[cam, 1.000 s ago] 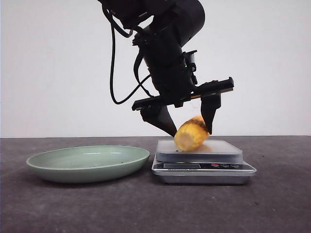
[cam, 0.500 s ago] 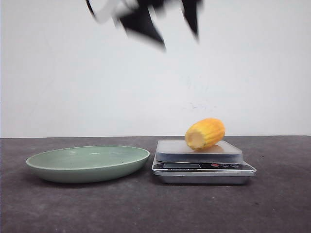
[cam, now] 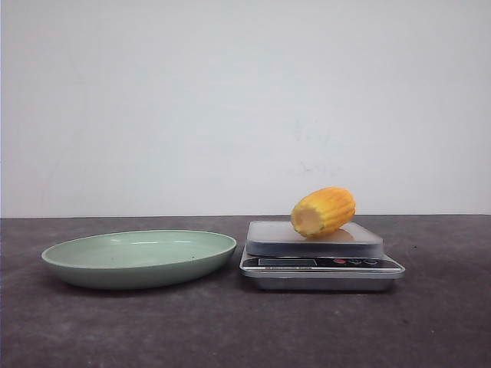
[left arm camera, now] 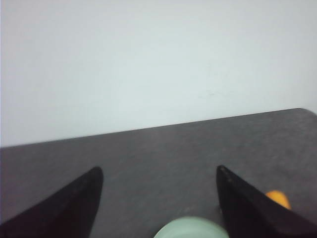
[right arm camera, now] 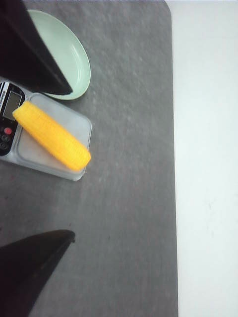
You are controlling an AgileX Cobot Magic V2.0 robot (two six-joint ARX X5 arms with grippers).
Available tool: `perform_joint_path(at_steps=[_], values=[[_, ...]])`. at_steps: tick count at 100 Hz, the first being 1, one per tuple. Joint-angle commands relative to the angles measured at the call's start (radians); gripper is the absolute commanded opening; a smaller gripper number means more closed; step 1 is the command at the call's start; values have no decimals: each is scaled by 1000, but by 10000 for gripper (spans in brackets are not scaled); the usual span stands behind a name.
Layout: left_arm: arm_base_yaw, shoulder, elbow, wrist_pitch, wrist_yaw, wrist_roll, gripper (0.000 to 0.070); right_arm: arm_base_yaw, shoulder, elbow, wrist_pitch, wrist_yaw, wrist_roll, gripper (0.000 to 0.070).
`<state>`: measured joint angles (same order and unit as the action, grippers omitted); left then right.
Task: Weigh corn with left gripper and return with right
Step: 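Lower the right gripper over the corn on the scale and close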
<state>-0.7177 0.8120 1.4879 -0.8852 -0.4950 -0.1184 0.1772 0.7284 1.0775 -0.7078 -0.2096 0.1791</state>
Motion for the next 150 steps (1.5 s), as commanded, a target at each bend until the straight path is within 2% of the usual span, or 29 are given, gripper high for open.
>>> perform_joint_path(at_steps=[1, 17, 25, 31, 37, 51, 66, 82, 101, 142, 150], values=[[-6, -54, 14, -69, -11, -41, 435, 25, 35, 18, 32, -4, -11, 553], [-6, -202, -4, -218, -64, -117, 434, 112, 111, 18, 117, 9, 11, 553], [-6, -256, -24, -266, -89, -149, 434, 171, 163, 18, 175, 42, 26, 555], [-6, -288, -43, -288, -89, -172, 434, 223, 209, 18, 216, 69, 38, 599], [-6, -317, -69, -308, -87, -191, 434, 277, 259, 18, 254, 102, 53, 635], [-6, -364, -145, -333, -67, -237, 434, 390, 391, 18, 298, 219, 70, 634], [-6, -400, -261, -318, -26, -269, 434, 445, 531, 18, 310, 320, 102, 633], [-7, -403, -373, -303, -19, -269, 434, 449, 665, 18, 313, 326, 153, 628], [-7, -404, -463, -238, 4, -262, 434, 448, 792, 18, 312, 343, 186, 567], [-7, -404, -483, -245, -2, -259, 434, 441, 899, 17, 309, 376, 258, 567], [-7, -404, -483, -245, -2, -257, 434, 435, 901, 17, 312, 376, 261, 542]])
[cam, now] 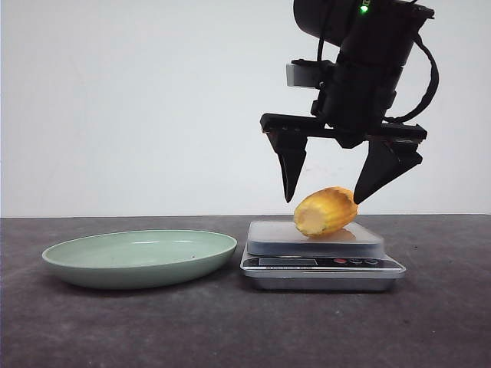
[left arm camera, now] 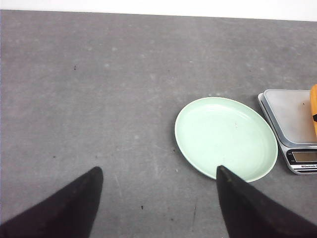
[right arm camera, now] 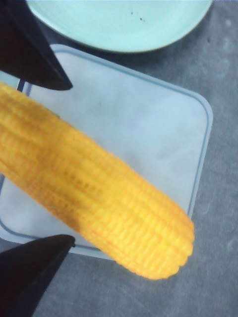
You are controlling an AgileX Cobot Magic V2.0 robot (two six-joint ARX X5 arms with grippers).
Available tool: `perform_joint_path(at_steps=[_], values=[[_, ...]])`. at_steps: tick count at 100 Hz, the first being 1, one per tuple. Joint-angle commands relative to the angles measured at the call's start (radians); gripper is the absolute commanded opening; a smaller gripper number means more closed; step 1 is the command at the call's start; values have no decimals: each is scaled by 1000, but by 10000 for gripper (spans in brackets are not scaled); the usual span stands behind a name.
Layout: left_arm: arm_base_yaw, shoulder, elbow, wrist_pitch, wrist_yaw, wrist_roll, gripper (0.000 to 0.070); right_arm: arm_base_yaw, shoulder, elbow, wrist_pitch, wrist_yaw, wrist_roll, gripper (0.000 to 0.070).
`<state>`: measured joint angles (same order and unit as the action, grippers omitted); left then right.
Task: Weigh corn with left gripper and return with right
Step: 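Lower the right gripper over the corn on the scale and close, then lift the corn with the right gripper and carry it to the plate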
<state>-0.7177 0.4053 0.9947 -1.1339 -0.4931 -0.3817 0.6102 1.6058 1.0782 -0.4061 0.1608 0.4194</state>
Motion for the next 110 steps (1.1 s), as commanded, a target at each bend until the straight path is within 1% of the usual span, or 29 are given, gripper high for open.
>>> perform_joint_path(at_steps=[1, 10, 14, 35, 40, 45, 56, 59, 63, 74, 90, 110], values=[[-7, 3, 10, 4, -4, 6, 434, 2, 23, 16, 11, 6, 22, 533], [-7, 3, 10, 4, -4, 6, 434, -2, 23, 16, 14, 5, 27, 438], [-7, 3, 10, 4, -4, 6, 434, -5, 23, 16, 13, 4, 28, 408], [-7, 3, 10, 3, -4, 6, 434, -14, 40, 16, 2, -3, 55, 406], [-7, 2, 10, 3, -4, 6, 434, -15, 48, 16, 1, -3, 60, 390], [-7, 2, 10, 3, -4, 6, 434, -15, 53, 16, -1, -3, 64, 336], [-7, 2, 10, 2, -4, 6, 434, -13, 54, 16, 7, -1, 64, 136], [-7, 2, 10, 2, -4, 6, 434, -10, 54, 16, 11, 3, 64, 99], [-7, 2, 10, 2, -4, 6, 434, -7, 54, 16, 17, 6, 63, 66], [-7, 2, 10, 0, -4, 6, 434, -5, 53, 16, 17, 24, 62, 7], [-7, 2, 10, 0, -4, 6, 434, 10, 40, 17, 23, 54, 50, 7], [-7, 2, 10, 1, -5, 6, 434, 49, -51, 51, 26, 58, 11, 7]])
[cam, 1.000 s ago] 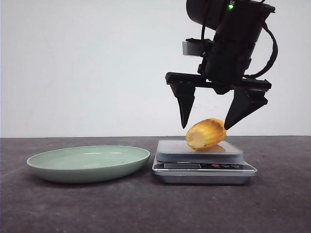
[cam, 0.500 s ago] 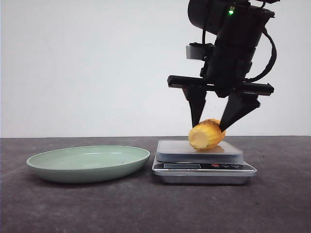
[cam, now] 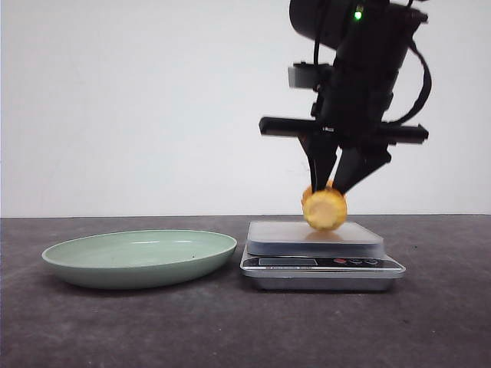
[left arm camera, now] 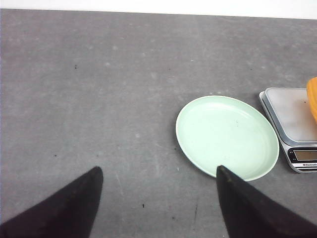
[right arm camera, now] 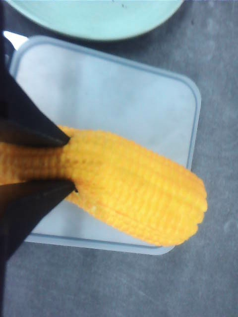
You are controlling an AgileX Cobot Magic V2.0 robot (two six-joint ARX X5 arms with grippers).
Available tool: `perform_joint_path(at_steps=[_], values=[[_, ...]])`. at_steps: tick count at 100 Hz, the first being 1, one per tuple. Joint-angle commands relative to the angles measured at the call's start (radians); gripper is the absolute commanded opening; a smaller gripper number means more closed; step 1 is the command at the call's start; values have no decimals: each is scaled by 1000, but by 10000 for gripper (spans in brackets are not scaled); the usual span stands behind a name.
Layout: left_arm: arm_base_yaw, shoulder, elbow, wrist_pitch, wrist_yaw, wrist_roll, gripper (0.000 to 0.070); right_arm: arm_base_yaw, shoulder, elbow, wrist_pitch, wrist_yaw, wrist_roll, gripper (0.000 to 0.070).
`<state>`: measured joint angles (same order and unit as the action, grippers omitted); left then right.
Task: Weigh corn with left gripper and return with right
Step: 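Lift the corn with the right gripper and carry it to the plate, then lower the corn onto the plate, open the right gripper and withdraw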
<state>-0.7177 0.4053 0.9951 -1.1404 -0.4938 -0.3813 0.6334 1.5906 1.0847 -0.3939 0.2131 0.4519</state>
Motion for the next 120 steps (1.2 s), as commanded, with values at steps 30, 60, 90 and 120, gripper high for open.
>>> perform_joint_path(at_steps=[30, 60, 90, 120], values=[[-7, 2, 10, 10, -12, 3, 434, 168, -82, 168, 87, -2, -41, 6], [-7, 2, 10, 5, -10, -8, 434, 278, 19, 174, 250, 3, -11, 5], [-7, 2, 10, 13, -11, -10, 434, 293, 219, 190, 288, -18, -10, 5], [-7, 2, 10, 8, -11, -19, 434, 277, 367, 304, 209, -80, -18, 5]])
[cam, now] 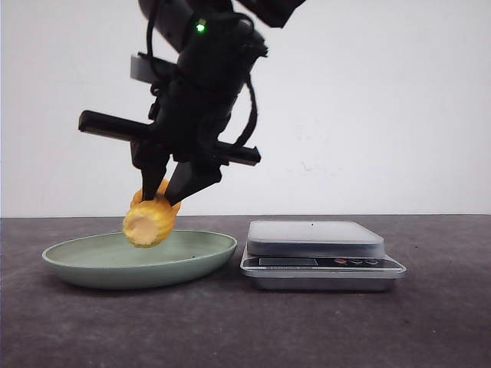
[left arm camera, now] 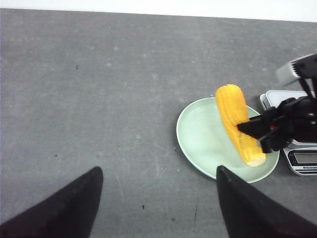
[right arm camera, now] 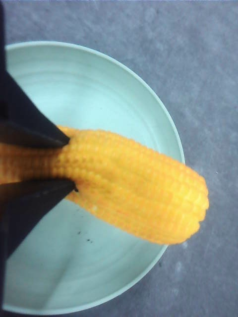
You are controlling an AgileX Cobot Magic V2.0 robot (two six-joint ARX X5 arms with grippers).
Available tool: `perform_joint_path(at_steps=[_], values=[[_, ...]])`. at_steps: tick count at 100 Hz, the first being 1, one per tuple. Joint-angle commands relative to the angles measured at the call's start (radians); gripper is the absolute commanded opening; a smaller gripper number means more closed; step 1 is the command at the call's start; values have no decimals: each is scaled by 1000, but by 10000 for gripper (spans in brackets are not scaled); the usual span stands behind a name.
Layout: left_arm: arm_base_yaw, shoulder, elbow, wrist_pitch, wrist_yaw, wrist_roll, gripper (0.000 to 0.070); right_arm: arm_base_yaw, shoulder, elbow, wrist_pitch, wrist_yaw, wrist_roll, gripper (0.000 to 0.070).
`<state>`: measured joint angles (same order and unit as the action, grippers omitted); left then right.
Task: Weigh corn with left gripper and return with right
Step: 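Lower the corn onto the plate, open the right gripper and withdraw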
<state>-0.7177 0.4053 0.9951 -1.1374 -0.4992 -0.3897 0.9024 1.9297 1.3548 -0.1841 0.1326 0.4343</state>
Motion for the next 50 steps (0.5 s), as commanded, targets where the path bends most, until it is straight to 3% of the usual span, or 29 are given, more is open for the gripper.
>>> perform_joint_path(at_steps=[1, 22, 38, 50], values=[[-7, 2, 10, 5, -5, -12, 434, 8, 30, 35, -1, 0, 0, 5], [-7, 2, 10, -12, -5, -16, 434, 6, 34, 36, 4, 0, 1, 23], [-7, 2, 10, -12, -5, -16, 434, 6, 34, 36, 0, -1, 0, 256], [-7, 2, 10, -10, -5, -17, 434, 6, 34, 36, -3, -1, -8, 344]])
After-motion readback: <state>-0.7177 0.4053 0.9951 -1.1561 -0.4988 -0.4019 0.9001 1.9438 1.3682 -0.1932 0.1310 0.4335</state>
